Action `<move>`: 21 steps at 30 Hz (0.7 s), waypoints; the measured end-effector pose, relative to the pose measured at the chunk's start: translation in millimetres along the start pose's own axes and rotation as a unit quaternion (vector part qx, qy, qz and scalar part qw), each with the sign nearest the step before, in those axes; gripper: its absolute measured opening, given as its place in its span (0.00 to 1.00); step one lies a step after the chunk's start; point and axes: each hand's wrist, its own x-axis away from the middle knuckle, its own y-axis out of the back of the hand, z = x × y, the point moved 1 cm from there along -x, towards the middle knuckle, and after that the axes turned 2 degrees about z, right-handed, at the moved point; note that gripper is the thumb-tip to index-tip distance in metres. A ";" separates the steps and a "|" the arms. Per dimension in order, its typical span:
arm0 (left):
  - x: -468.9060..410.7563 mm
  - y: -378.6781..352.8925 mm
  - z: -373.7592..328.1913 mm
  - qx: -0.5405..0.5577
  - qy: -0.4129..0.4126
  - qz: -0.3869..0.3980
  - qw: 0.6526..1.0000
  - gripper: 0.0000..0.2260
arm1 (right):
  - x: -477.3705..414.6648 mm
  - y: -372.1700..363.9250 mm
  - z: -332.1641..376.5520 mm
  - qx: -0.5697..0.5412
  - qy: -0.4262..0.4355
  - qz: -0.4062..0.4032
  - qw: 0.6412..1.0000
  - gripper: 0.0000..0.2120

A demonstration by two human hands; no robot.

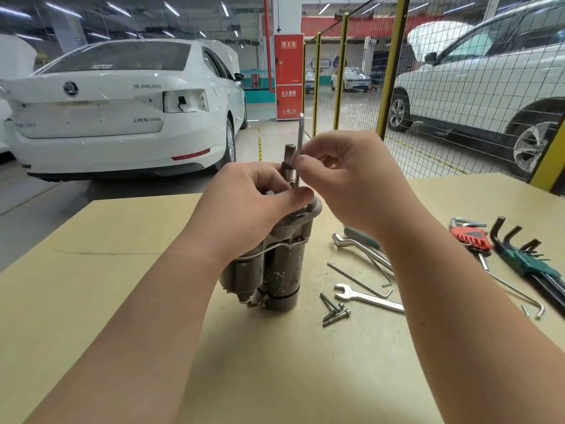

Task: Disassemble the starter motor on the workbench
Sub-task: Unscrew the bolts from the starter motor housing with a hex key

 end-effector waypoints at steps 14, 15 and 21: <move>-1.6 -1.2 0.0 0.011 -0.041 0.044 0.998 0.05 | 1.2 3.1 0.1 0.079 0.010 0.064 0.995 0.09; -1.1 -0.4 -1.1 0.014 -0.046 0.051 0.998 0.06 | 0.7 3.5 0.7 0.088 0.012 0.072 0.993 0.10; -2.3 -0.3 -0.2 -0.030 -0.039 0.021 0.999 0.07 | -1.8 4.5 -4.0 0.111 -0.021 0.015 0.994 0.13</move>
